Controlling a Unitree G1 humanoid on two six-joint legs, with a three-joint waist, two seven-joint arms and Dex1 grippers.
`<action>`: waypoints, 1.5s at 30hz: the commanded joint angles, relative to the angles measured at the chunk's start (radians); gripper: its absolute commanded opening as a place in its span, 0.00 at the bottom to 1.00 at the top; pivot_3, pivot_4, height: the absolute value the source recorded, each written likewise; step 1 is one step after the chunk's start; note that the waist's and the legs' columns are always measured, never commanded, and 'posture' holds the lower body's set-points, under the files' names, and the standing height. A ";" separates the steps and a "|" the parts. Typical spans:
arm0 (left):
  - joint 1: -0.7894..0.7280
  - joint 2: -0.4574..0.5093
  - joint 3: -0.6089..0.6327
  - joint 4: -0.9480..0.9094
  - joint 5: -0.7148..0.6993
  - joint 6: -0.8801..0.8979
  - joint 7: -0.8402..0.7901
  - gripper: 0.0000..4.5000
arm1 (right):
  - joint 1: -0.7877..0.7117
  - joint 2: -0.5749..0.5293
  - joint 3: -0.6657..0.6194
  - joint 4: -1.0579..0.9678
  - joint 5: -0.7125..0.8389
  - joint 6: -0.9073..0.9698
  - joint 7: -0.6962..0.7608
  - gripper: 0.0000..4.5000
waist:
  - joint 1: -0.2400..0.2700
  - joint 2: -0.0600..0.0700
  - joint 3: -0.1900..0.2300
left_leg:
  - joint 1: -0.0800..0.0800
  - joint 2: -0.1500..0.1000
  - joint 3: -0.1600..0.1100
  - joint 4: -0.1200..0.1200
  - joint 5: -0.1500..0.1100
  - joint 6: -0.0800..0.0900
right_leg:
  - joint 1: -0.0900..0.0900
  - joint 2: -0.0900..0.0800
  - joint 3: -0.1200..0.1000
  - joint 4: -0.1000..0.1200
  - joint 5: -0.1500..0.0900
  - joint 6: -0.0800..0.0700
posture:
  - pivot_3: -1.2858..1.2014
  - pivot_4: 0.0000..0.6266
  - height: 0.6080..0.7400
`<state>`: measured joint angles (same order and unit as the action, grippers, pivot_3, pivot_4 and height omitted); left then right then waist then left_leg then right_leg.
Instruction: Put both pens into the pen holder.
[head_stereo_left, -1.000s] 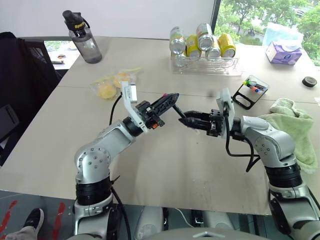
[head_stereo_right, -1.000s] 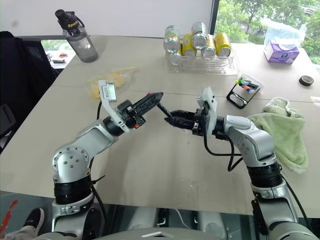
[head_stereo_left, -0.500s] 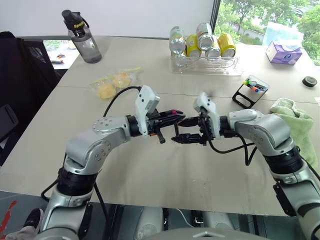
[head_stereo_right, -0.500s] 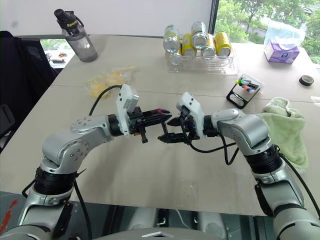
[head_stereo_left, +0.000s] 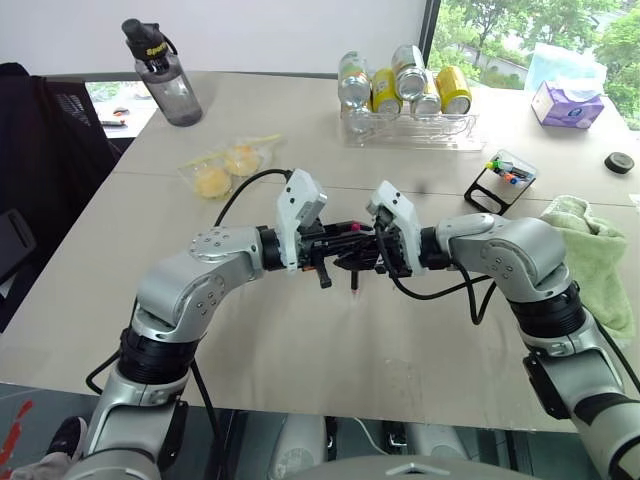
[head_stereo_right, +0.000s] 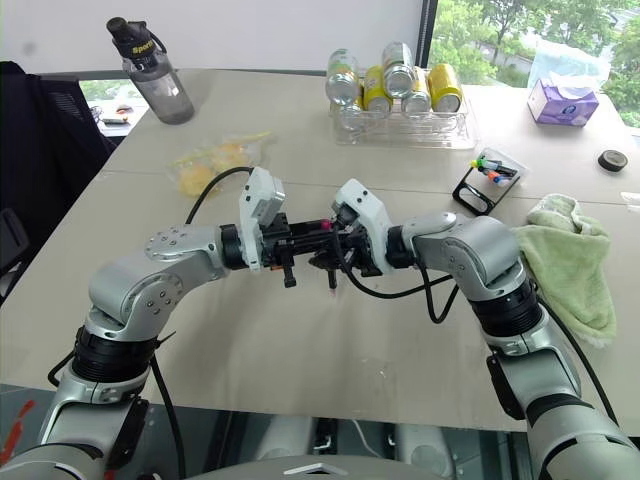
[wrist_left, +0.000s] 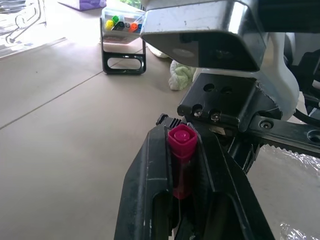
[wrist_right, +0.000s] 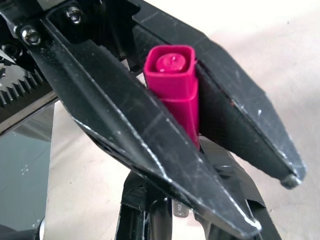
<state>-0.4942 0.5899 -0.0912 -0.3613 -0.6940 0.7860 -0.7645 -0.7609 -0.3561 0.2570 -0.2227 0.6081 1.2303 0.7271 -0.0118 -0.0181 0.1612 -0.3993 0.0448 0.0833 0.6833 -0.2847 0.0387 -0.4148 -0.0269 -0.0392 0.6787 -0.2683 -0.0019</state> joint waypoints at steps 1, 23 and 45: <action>-0.014 -0.005 0.037 -0.016 -0.005 -0.005 0.005 0.40 | 0.000 -0.020 -0.036 -0.054 0.029 0.002 0.007 0.01 | 0.000 0.000 0.000 | 0.000 0.000 0.000 0.000 0.000 0.000 | 0.000 0.000 0.000 0.000 0.000 0.000 | 0.52 0.24 0.99; -0.037 0.000 0.049 -0.070 0.049 -0.039 0.042 0.86 | 0.066 -0.306 -0.039 0.054 -0.595 -1.093 0.027 0.01 | -0.001 -0.001 0.001 | 0.000 -0.001 0.000 0.000 0.000 0.000 | 0.000 0.000 0.001 -0.001 -0.001 0.001 | 0.52 0.24 0.99; -0.150 -0.139 -0.035 0.003 0.176 -0.147 0.055 0.86 | 0.257 -0.370 -0.376 0.148 -0.619 -1.103 -0.168 0.01 | 0.005 0.000 0.001 | 0.001 -0.001 0.002 0.000 0.001 -0.001 | 0.000 0.000 0.002 0.000 -0.001 0.001 | 0.52 0.24 0.99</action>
<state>-0.6238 0.4579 -0.1277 -0.3415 -0.5270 0.6635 -0.7035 -0.5012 -0.7231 -0.0715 -0.0598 -0.0254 0.1487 0.5786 -0.0067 -0.0180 0.1626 -0.3984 0.0440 0.0852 0.6834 -0.2842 0.0379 -0.4145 -0.0269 -0.0377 0.6785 -0.2690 -0.0006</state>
